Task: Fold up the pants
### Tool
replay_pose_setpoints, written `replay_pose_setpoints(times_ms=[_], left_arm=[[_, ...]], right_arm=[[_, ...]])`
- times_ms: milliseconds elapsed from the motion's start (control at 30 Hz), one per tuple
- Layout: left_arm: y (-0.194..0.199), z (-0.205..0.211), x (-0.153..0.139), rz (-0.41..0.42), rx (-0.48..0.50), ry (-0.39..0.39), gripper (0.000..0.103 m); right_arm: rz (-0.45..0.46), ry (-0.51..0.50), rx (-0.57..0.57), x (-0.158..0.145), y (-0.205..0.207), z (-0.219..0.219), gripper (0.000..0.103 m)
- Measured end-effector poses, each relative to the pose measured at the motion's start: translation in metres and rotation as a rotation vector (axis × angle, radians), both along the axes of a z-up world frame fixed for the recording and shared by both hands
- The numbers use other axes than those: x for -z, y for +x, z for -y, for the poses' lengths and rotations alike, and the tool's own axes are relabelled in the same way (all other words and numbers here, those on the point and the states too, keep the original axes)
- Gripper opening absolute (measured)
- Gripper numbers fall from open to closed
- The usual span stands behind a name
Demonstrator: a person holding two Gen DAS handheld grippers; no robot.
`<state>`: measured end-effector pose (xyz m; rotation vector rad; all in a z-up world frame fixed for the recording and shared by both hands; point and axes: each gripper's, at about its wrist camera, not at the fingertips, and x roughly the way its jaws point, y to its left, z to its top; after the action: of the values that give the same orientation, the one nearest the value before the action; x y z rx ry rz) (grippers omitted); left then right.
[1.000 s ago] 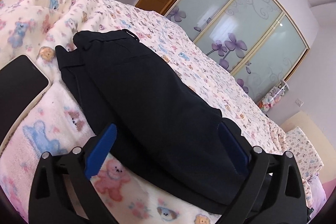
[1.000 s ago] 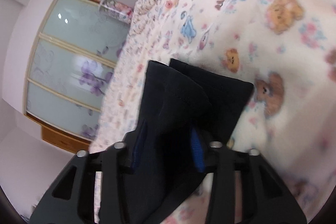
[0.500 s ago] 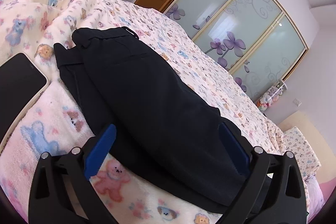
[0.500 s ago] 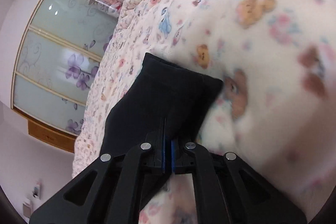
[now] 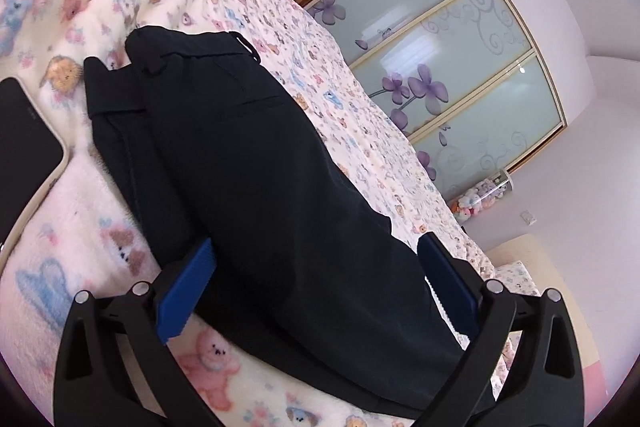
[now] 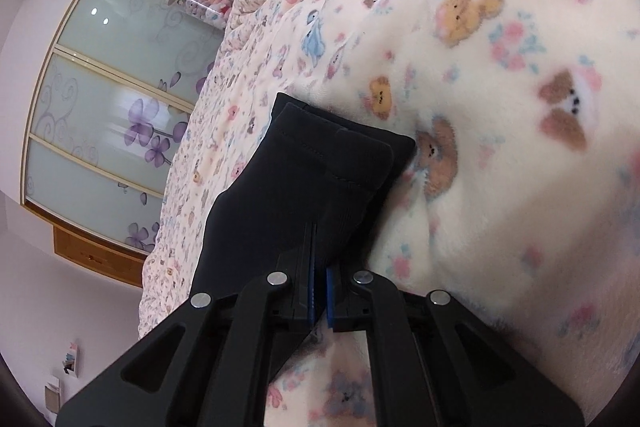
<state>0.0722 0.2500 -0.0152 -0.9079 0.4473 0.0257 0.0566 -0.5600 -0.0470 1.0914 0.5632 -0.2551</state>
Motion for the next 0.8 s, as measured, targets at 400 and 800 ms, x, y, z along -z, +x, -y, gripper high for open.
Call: replay_pose_setpoints(times_ms=[400, 800], left_arm=[[-0.004, -0.016, 0.006, -0.066, -0.099, -0.065, 0.004], [-0.011, -0.002, 0.008, -0.196, -0.156, 0.079, 0.017]], right_arm=[[0.023, -0.030, -0.008, -0.003, 0.005, -0.004, 0.004], [-0.011, -0.015, -0.026, -0.004, 0.008, 0.001, 0.008]])
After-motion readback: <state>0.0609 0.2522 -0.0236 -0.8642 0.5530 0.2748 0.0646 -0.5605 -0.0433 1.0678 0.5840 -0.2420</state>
